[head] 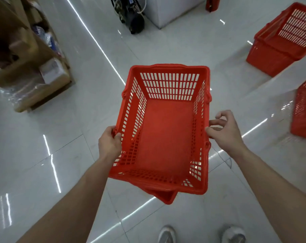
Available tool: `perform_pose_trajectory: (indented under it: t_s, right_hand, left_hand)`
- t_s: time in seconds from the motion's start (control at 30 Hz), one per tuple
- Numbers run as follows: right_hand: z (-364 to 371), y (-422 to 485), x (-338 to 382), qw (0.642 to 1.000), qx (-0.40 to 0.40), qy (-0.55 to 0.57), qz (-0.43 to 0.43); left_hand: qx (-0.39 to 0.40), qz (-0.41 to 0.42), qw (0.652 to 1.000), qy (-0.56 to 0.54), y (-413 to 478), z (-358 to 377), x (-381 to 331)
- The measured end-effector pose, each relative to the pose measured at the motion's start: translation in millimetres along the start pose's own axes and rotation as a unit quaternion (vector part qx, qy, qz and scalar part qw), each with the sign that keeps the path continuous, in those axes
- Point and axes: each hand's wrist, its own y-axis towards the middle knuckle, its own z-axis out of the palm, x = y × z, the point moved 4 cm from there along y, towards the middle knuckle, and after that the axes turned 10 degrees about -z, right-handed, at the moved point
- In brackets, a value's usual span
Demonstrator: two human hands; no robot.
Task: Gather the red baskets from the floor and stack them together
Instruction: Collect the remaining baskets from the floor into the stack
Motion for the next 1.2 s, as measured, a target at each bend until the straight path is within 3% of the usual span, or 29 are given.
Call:
perform_pose_trajectory:
  t_s: [0.23,0.5,0.73,0.87,1.03,1.2]
  right_hand:
    - [31,-32,-11,0.995,0.083,-0.049,0.014]
    - [39,-81,-60,0.997,0.032,-0.038,0.062]
    - [40,-94,-88,0.993,0.061,-0.054,0.082]
    - [36,-88,-99,0.976,0.108,-0.161,0.095]
    - [-44,-84,-95,0.922,0.1,-0.362,0.094]
    - [-189,-126,-104,0.902,-0.004,-0.394,0.177]
  left_hand:
    - [-0.003,0.053,0.998,0.043,22,-24,22]
    - [0.019,0.117,0.991,0.059,19,-14,39]
    - [0.109,0.085,0.981,0.133,17,21,49]
    - [0.116,0.168,0.958,0.2,-6,44,35]
    - [0.178,0.244,0.917,0.26,-70,96,-4]
    - [0.203,0.334,0.866,0.313,-162,163,-77]
